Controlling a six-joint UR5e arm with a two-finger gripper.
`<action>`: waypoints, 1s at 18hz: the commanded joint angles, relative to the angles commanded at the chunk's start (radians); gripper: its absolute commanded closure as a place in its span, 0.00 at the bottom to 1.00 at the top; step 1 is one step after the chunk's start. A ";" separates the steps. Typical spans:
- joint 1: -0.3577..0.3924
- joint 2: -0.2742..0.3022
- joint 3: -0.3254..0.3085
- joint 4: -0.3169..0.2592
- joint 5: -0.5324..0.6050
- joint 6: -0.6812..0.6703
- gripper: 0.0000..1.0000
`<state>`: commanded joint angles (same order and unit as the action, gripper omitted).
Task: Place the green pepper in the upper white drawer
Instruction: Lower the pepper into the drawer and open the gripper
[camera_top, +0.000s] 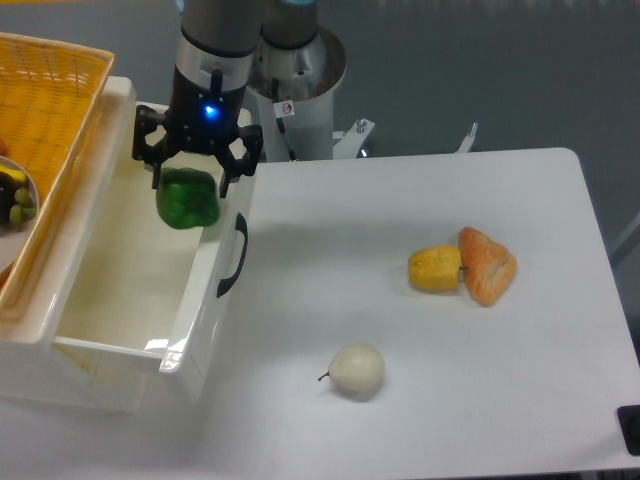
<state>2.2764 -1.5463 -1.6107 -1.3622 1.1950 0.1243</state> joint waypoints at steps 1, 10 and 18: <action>0.000 0.003 0.002 0.000 0.000 -0.003 0.00; 0.021 0.002 0.003 0.015 0.017 0.018 0.00; 0.071 -0.008 0.015 0.032 0.126 0.094 0.00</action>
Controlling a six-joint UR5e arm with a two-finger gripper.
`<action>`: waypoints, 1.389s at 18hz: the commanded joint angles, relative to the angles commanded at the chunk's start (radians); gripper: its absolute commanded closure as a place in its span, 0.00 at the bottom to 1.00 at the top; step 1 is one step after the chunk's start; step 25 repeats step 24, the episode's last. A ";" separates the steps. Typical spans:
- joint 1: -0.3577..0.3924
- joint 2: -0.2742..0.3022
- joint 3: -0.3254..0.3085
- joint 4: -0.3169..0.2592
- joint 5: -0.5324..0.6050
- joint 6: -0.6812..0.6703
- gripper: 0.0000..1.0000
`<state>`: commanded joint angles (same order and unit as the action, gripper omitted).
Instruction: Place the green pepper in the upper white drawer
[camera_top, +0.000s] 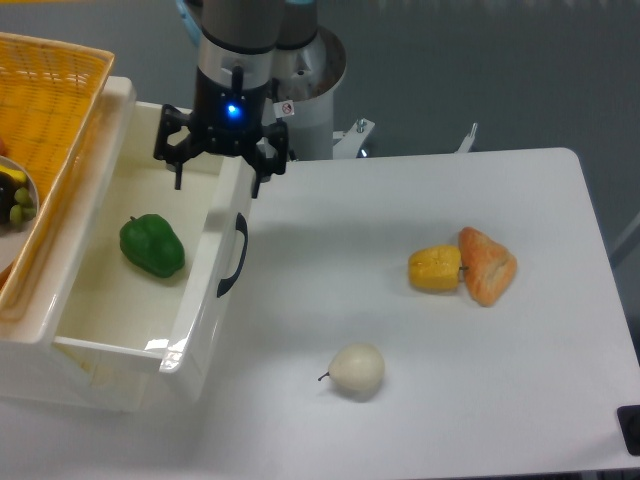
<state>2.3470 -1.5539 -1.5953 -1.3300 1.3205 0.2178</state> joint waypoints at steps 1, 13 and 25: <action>0.002 -0.002 -0.002 0.000 0.018 0.006 0.00; 0.018 -0.092 -0.014 0.005 0.241 0.178 0.00; 0.084 -0.215 -0.011 0.035 0.244 0.249 0.00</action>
